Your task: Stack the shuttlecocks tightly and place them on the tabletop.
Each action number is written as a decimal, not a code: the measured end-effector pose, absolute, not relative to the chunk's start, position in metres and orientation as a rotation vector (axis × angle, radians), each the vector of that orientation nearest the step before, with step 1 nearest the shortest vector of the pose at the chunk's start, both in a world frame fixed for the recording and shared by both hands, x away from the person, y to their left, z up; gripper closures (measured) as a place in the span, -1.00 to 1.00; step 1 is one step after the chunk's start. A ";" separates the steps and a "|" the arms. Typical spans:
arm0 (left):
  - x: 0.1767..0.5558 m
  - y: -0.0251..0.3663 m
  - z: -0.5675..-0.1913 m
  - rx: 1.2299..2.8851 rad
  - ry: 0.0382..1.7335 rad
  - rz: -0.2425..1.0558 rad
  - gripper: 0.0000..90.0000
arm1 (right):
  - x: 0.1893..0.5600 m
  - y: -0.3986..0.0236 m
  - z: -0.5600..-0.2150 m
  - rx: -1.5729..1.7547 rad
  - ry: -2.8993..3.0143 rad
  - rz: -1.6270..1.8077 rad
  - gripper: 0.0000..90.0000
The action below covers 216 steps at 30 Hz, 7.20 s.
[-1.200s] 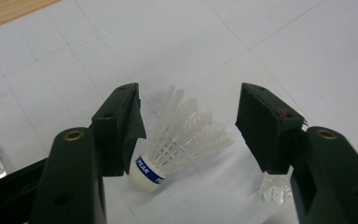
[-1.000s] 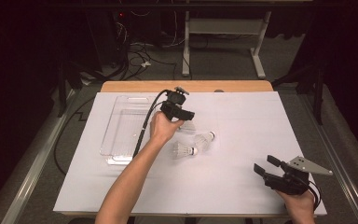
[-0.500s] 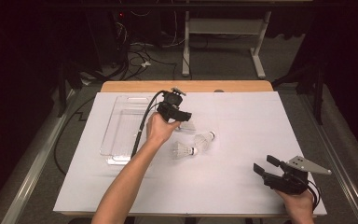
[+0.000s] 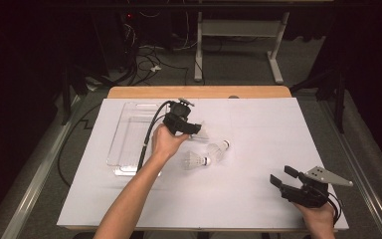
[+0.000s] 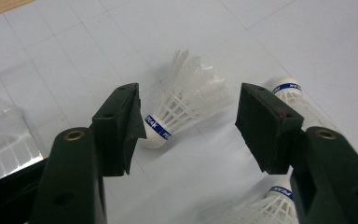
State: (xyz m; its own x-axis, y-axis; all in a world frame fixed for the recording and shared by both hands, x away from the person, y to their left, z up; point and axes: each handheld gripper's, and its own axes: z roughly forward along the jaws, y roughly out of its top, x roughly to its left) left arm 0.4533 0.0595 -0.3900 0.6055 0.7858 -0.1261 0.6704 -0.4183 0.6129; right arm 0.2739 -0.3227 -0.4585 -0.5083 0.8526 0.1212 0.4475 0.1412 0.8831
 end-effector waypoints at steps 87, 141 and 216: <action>0.388 0.102 -0.398 2.187 1.124 0.177 -0.21 | 0.273 -0.322 -0.459 1.239 2.031 1.308 -0.30; 0.314 0.108 -0.417 2.256 0.963 0.188 -0.18 | 0.276 -0.320 -0.460 1.247 2.045 1.291 -0.30; 0.258 0.221 -0.452 2.003 1.166 0.375 -0.11 | 0.274 -0.319 -0.460 1.276 2.024 1.258 -0.30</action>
State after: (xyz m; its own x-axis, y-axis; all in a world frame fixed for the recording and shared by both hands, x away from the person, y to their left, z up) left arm 0.2581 0.2213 -0.4525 0.5372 0.8346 -0.1221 0.6068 -0.2819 0.7432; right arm 0.2743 -0.3189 -0.4600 -0.4811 0.8709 0.1006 0.4759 0.1631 0.8642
